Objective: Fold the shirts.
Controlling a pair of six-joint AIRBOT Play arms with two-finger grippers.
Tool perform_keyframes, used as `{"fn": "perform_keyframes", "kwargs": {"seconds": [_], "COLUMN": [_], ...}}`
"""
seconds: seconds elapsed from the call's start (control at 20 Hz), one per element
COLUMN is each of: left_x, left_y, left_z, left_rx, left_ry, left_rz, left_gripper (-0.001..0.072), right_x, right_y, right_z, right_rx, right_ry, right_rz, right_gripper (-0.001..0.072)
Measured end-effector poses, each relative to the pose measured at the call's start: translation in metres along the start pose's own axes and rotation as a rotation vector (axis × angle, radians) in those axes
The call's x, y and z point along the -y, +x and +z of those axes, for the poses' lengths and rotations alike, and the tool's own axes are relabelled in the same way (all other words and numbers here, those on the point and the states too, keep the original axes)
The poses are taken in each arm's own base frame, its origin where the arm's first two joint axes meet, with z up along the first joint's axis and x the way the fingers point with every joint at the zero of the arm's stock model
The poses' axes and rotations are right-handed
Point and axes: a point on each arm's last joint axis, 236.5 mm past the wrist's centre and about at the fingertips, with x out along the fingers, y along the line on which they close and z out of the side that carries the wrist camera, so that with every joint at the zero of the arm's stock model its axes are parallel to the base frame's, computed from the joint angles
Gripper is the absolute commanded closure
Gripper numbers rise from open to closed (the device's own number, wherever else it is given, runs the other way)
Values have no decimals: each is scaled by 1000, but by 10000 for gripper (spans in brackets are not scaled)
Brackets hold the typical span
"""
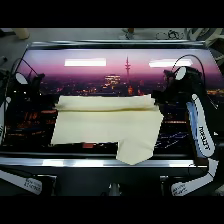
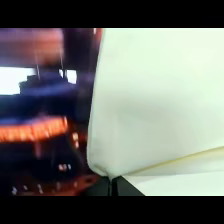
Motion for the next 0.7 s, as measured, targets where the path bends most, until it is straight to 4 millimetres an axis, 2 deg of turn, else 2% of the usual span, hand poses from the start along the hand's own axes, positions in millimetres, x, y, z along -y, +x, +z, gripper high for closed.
{"fn": "perform_keyframes", "kwargs": {"seconds": [0.05,0.1,0.15,0.25,0.35,0.45,0.55,0.7], "left_x": [-2,-3,-3,-3,-5,-10,-13,-11], "left_y": [9,14,16,8,-15,-38,-42,-17], "left_z": [-10,-17,-21,-23,-22,-30,-57,-119], "left_rx": [-43,-72,-90,-98,-72,-46,-70,-144], "left_ry": [-6,-8,-13,-15,-20,-53,-90,-136], "left_rz": [0,4,5,7,7,12,7,-10], "left_gripper": [591,315,217,213,213,214,214,214], "right_x": [2,3,2,0,3,19,33,37], "right_y": [11,17,20,14,-5,-26,-37,-37], "right_z": [-12,-18,-22,-24,-31,-42,-61,-94], "right_rx": [-46,-69,-82,-77,-76,-78,-98,-128], "right_ry": [19,44,62,77,67,78,92,93], "right_rz": [1,5,10,15,1,-28,-40,-25], "right_gripper": [625,374,258,184,180,185,185,191]}}
